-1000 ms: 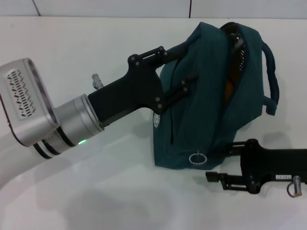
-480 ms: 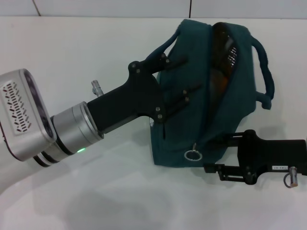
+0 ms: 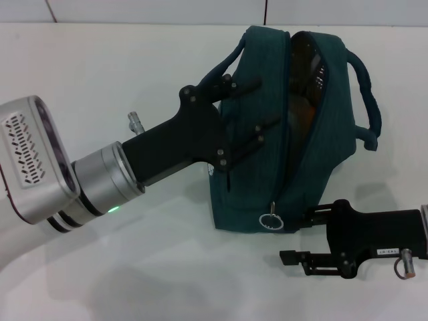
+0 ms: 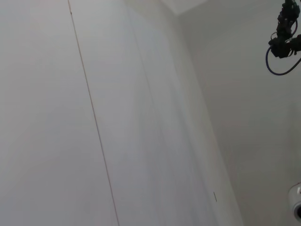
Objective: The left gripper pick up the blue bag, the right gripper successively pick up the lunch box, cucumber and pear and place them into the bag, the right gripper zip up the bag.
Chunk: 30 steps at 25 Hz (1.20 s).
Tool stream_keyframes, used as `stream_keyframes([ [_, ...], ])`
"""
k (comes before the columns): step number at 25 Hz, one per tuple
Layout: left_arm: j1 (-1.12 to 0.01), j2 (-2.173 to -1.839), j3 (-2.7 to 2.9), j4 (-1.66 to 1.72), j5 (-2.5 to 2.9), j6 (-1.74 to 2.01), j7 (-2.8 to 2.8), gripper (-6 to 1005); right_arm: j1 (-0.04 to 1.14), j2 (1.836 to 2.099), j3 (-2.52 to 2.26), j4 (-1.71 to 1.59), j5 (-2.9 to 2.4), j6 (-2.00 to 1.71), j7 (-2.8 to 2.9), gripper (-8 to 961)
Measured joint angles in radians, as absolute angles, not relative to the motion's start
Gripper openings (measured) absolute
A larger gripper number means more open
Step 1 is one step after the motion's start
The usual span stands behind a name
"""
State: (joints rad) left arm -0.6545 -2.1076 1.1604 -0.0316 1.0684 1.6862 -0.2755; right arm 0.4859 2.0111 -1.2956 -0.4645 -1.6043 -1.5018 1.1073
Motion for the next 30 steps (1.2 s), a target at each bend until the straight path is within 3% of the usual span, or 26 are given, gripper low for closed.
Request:
stream_keyframes([
  [21,-0.655,-2.108,1.162,-0.032,1.072,1.680,-0.275,514,0.517,2.027,-1.327,-0.460,-1.563,-1.461,1.114,490],
  [27,-0.654,-2.108,1.161,-0.032,1.072,1.680,-0.275,515,0.518,2.028,-1.373,-0.440,-1.480,-1.369,1.114,284],
  [30,-0.654,-2.108,1.160,-0.032,1.072,1.680,-0.275,515,0.519,2.028,-1.402,-0.440,-1.465,-1.329,1.110,248],
])
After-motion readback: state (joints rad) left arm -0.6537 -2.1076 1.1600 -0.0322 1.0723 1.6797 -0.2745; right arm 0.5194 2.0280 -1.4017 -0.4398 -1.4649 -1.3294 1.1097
